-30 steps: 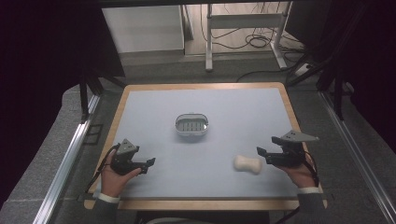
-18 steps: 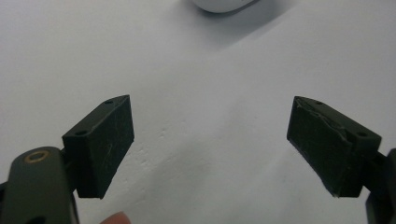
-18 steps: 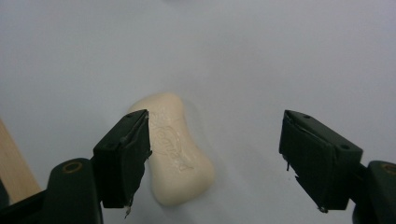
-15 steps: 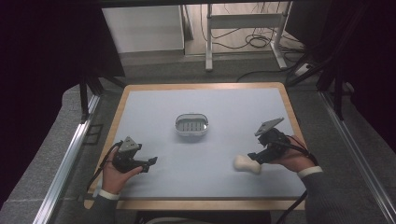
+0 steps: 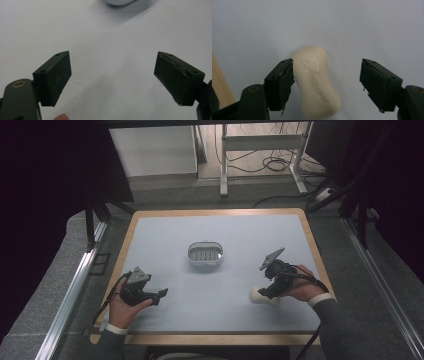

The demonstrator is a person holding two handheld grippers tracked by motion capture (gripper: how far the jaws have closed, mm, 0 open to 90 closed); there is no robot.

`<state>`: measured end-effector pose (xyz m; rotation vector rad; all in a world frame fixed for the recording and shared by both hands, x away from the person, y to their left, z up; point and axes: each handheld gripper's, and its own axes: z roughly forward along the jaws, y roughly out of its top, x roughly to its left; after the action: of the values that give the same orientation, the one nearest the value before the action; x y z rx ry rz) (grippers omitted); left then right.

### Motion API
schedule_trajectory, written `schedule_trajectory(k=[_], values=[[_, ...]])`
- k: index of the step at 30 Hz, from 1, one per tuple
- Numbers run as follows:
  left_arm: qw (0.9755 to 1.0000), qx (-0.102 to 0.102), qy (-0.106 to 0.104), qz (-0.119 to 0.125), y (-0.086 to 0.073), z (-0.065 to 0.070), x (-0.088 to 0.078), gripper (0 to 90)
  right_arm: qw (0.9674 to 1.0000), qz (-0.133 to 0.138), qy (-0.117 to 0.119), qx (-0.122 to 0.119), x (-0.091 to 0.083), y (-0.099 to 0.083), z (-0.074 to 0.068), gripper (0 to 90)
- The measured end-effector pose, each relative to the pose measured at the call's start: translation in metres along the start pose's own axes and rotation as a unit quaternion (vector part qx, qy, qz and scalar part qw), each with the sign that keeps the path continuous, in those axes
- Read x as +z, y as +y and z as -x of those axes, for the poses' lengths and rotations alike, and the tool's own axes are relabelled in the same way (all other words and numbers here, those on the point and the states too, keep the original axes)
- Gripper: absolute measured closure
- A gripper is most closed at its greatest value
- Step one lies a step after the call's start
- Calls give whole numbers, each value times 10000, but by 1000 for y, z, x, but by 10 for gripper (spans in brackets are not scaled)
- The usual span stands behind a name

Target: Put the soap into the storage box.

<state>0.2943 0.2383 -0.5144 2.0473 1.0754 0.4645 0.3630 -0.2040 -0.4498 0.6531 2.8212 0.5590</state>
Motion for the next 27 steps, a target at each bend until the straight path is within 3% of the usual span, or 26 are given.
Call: schedule_trajectory(k=[3,13,27], values=[[10000,-4,33,8,-1,1,0,147,9997,-176,33,-144,7,1,-3,302],[10000,44,34,-37,-1,1,1,146,9979,-576,249,-145,27,-3,-2,338],[10000,63,38,-67,-2,2,2,146,9958,-777,464,-163,39,-12,-3,407]])
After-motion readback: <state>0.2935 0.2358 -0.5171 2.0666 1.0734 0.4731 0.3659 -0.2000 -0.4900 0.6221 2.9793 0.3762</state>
